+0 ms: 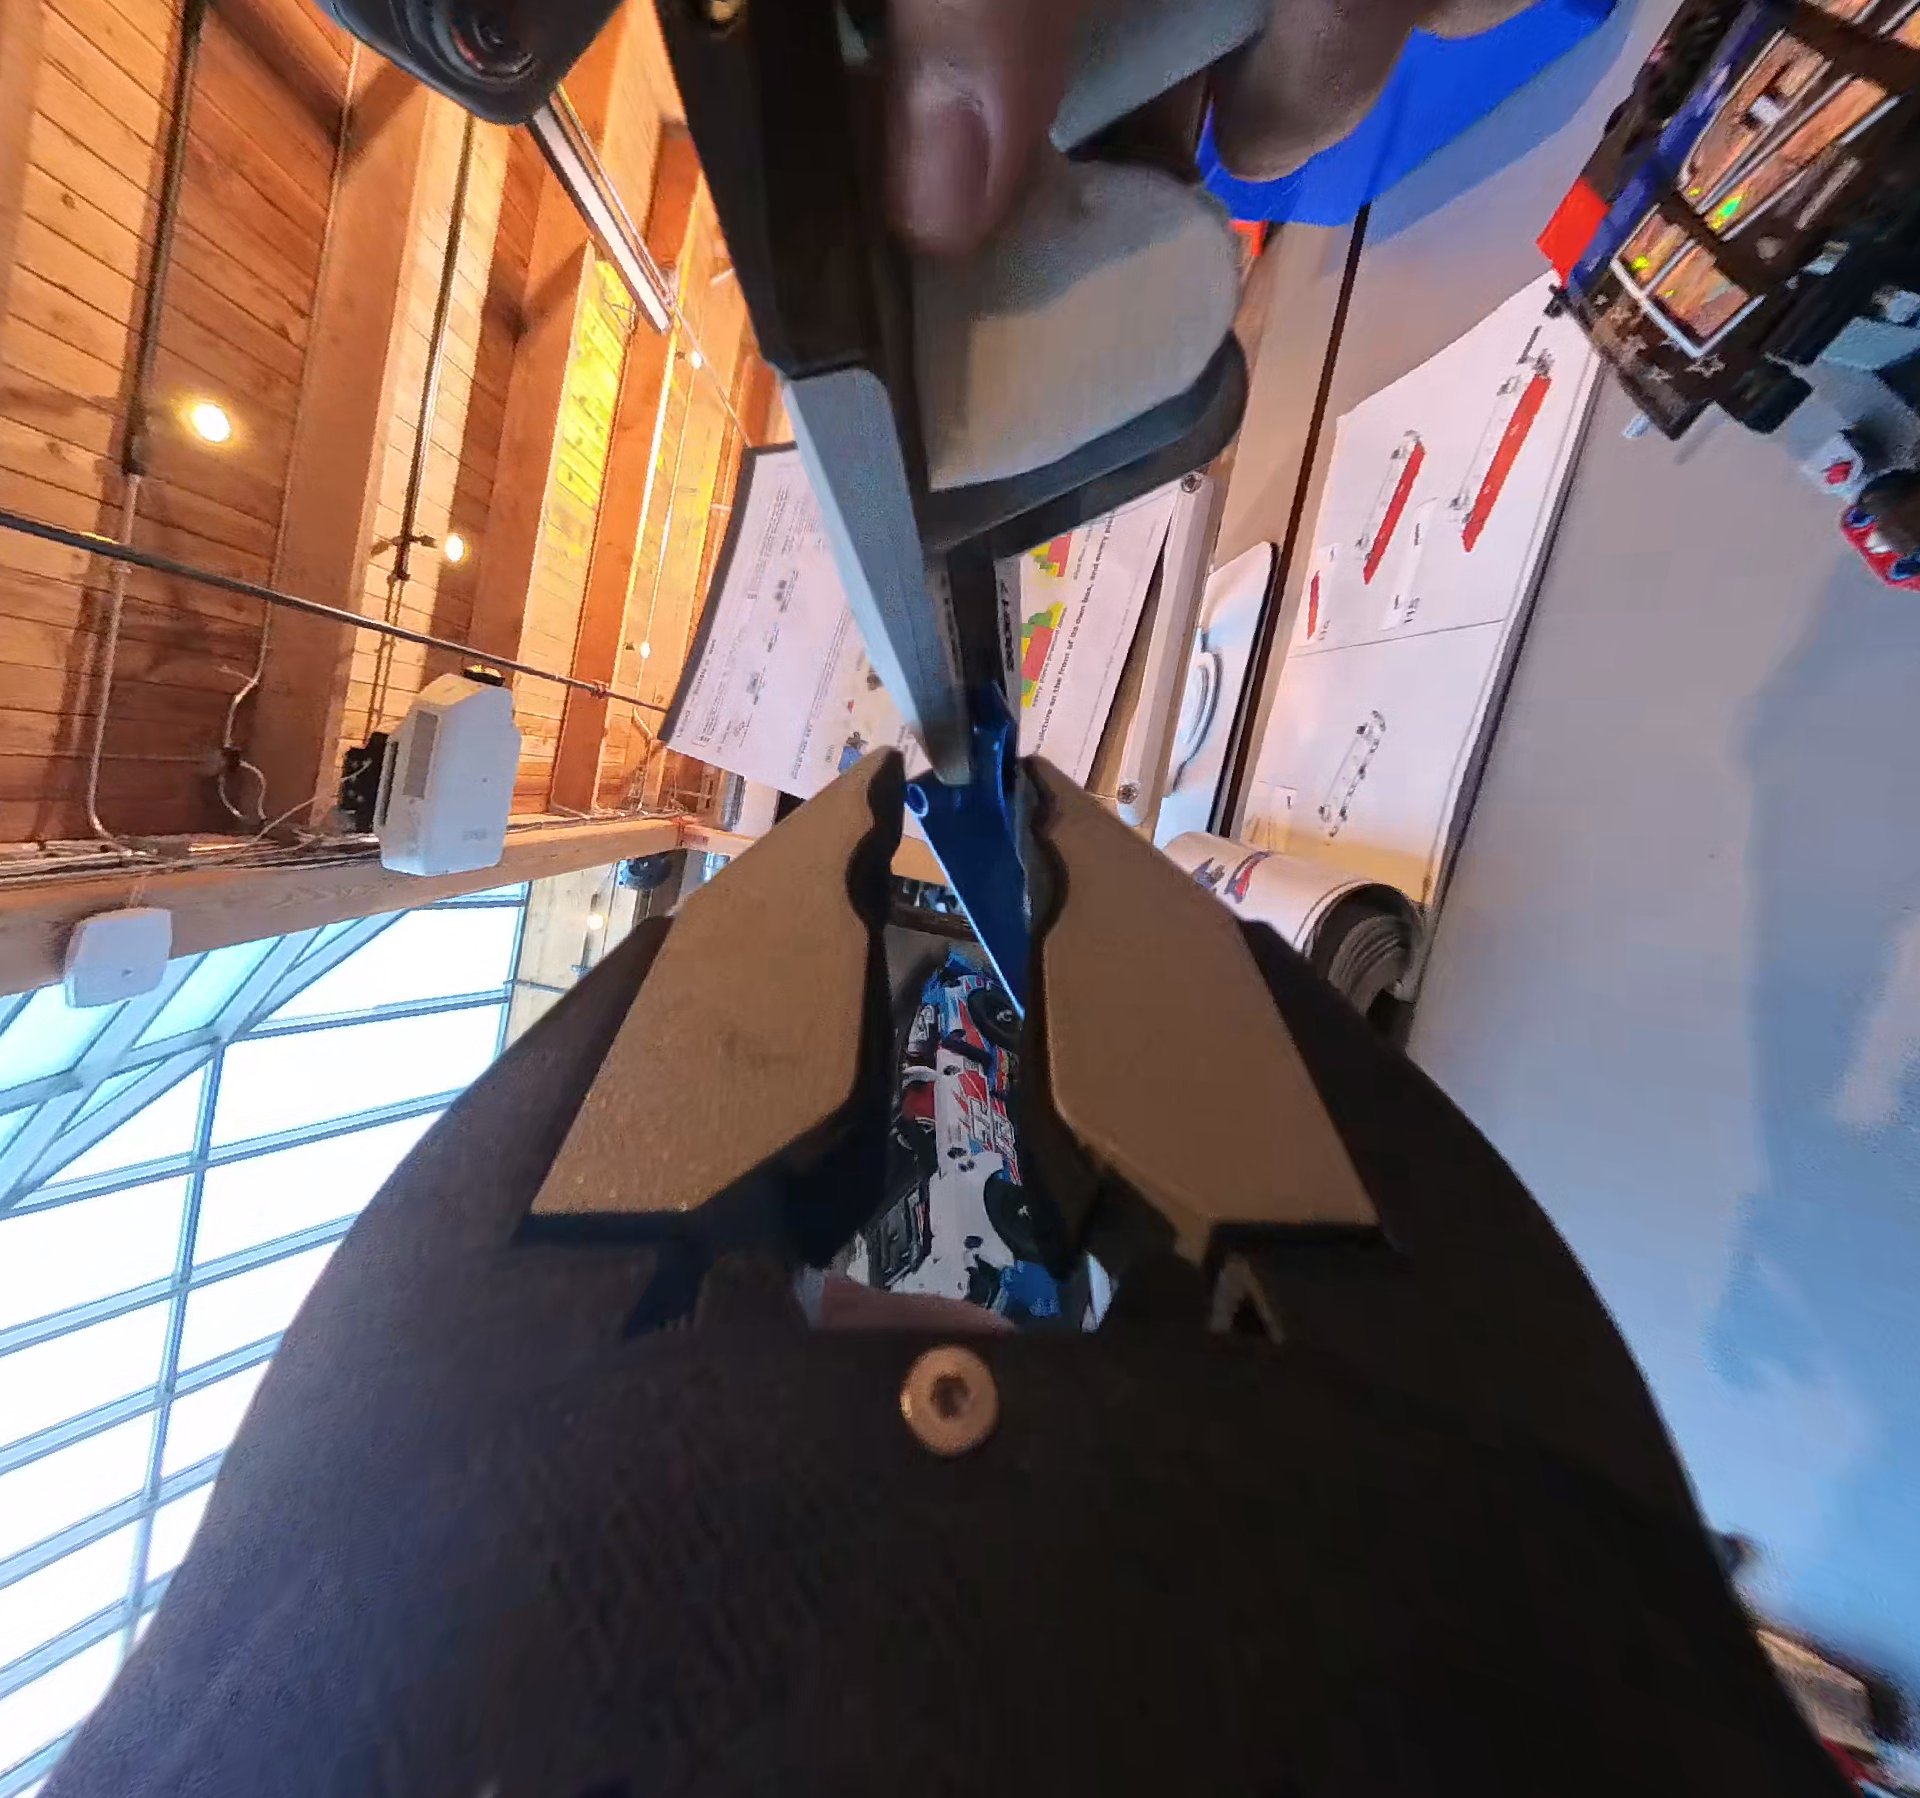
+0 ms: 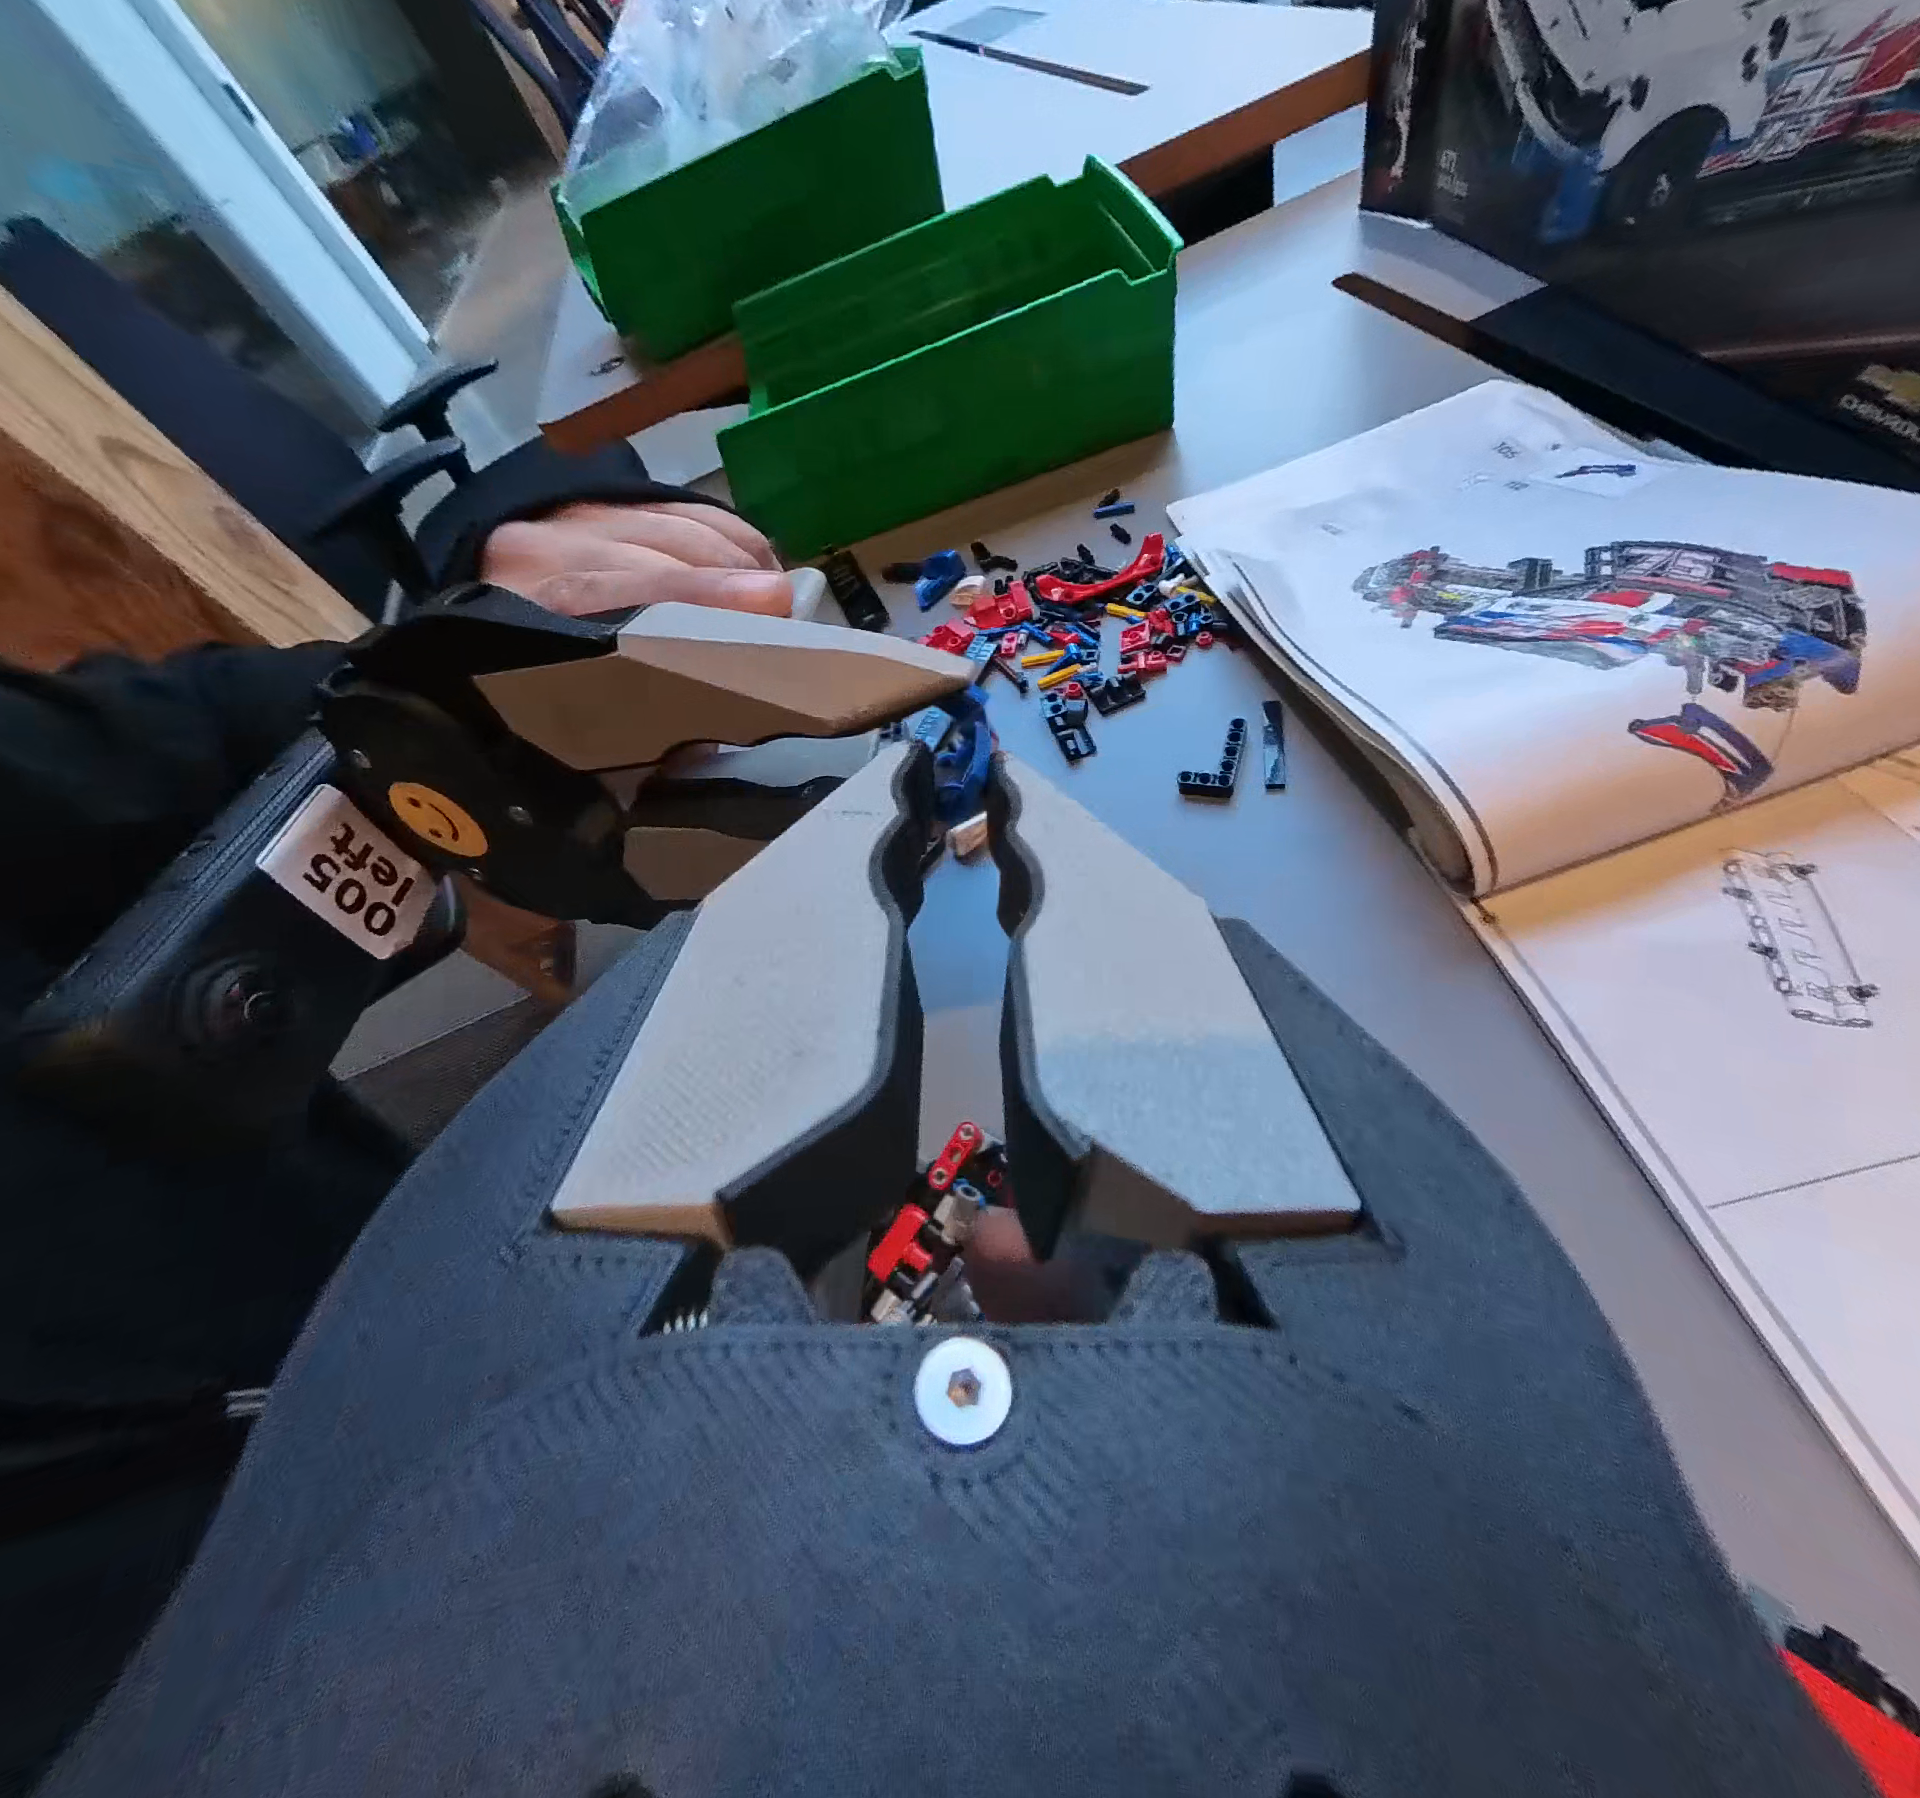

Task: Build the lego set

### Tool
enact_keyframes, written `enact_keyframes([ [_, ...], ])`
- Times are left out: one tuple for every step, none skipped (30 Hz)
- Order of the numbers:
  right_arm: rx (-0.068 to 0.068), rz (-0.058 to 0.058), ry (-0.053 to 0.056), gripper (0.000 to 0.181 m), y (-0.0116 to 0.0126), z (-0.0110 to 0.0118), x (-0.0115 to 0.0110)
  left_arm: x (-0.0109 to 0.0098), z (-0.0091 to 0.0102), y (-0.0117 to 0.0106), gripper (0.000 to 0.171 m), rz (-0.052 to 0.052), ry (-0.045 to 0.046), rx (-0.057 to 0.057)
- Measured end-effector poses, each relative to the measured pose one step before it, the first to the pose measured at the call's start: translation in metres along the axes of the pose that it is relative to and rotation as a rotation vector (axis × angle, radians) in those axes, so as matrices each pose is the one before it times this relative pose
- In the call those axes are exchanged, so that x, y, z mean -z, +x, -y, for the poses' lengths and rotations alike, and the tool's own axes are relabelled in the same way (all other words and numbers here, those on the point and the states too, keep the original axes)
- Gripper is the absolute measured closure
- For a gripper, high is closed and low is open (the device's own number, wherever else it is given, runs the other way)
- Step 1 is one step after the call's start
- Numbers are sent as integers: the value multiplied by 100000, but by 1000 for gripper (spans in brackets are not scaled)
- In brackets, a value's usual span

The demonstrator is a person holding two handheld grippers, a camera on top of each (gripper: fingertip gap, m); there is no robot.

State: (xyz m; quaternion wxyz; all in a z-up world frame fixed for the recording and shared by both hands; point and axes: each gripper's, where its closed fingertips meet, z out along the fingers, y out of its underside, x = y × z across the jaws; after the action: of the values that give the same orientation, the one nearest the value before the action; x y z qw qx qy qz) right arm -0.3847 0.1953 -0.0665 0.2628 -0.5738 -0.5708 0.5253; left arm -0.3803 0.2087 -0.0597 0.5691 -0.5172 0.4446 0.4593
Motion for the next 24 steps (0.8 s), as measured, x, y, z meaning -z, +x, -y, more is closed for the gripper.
enact_keyframes([
  [-920,1342,67,175,-84,-23,32,112,102,0,153,-401,315,205],
  [-1106,1696,-25,175,6,-49,-17,88,37,15,153,-383,414,635],
  [-1442,1004,391,176,232,-17,-18,64,17,55,153,-1088,951,3461],
  [-1566,-320,1082,176,569,46,73,142,40,118,156,-3194,1270,8782],
  [-1826,-204,1472,176,702,106,205,240,-21,135,147,-5524,698,12849],
  [-2772,1943,2094,176,508,246,349,359,-145,-246,126,-4793,272,15025],
  [-3687,4128,3410,177,233,477,505,398,-344,-744,122,-2677,-201,17087],
  [-3909,4854,4163,177,89,618,559,326,-439,-685,122,-3982,27,18115],
  [-3524,4506,3241,177,8,518,452,139,-489,-374,122,-6746,-318,19178],
  [-2866,3474,1871,177,39,316,238,-112,-475,-150,123,-8529,-539,19647],
  [-2385,2058,907,177,131,143,2,-319,-378,-74,124,-9169,-424,18176],
  [-2275,821,341,177,294,38,-179,-412,-237,-5,128,-9345,-604,15445],
  [-2751,509,278,177,345,25,-261,-375,13,73,132,-8917,386,12355],
  [-3870,164,794,177,442,109,-261,-328,122,-80,138,-6696,872,10269],
  [-4250,120,1042,177,474,201,-215,-291,-44,-574,150,-2782,-222,8039],
  [-3426,338,898,177,398,241,-185,-263,-219,-865,161,17,-1201,5100],
  [-1600,-1268,168,177,538,162,-180,-227,-203,-656,168,-458,-787,2253],
  [1000,-3019,-760,177,697,49,-174,-179,-117,-673,168,756,68,1280],
  [3435,-4999,-1825,177,816,-66,-132,-184,-268,-552,168,565,-836,616],
  [5483,-7709,-3890,175,1028,-270,-52,-172,-186,-307,169,-1192,-357,1984],
  [8105,-11170,-5909,173,1280,-415,125,-124,21,-131,171,-3073,1007,5339],
  [11795,-15159,-6293,156,1537,-334,400,-77,30,-225,171,-3379,1032,7590],
  [14264,-17304,-5959,133,1538,-229,620,-60,-49,-365,171,-3081,603,7068],
  [13415,-16449,-6846,139,1249,-362,689,-73,-87,-457,171,-2655,666,6995],
])
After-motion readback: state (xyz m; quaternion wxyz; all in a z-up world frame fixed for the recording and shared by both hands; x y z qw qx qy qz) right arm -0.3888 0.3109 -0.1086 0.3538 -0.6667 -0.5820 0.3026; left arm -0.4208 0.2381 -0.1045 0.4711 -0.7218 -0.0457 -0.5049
